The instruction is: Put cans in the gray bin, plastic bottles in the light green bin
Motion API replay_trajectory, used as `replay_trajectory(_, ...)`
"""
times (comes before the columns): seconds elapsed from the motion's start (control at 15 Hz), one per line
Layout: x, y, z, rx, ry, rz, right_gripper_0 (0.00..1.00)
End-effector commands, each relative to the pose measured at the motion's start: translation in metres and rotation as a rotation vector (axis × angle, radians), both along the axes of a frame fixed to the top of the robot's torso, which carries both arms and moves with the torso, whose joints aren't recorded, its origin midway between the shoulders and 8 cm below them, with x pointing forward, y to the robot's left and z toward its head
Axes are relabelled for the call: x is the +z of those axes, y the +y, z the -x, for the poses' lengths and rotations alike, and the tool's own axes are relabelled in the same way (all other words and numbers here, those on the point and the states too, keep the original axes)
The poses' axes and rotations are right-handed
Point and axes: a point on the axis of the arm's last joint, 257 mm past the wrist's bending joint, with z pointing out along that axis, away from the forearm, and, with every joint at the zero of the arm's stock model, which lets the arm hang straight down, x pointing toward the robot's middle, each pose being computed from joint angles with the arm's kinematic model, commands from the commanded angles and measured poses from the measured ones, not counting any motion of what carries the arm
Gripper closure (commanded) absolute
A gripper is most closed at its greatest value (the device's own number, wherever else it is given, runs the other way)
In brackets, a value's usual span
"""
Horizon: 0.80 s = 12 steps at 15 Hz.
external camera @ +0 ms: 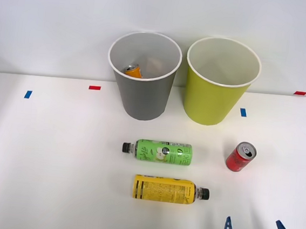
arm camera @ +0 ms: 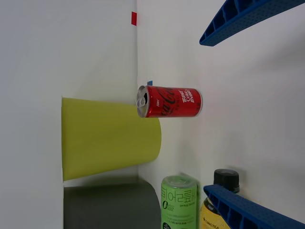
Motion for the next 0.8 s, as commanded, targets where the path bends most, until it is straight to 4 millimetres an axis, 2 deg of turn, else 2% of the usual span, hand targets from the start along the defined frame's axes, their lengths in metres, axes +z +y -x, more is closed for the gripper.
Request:
replay_trajectory(0.07,-0.012,0.001,0.003,-0.003,0.021,-0.008,0.0)
replay_trajectory(0.2,-0.022,-0.001,0.006,-0.006,0.043,-0.004,0.0)
replay_trajectory(0.8,-0.019,-0.001,0.006,-0.003,0.036,0.022,0.0)
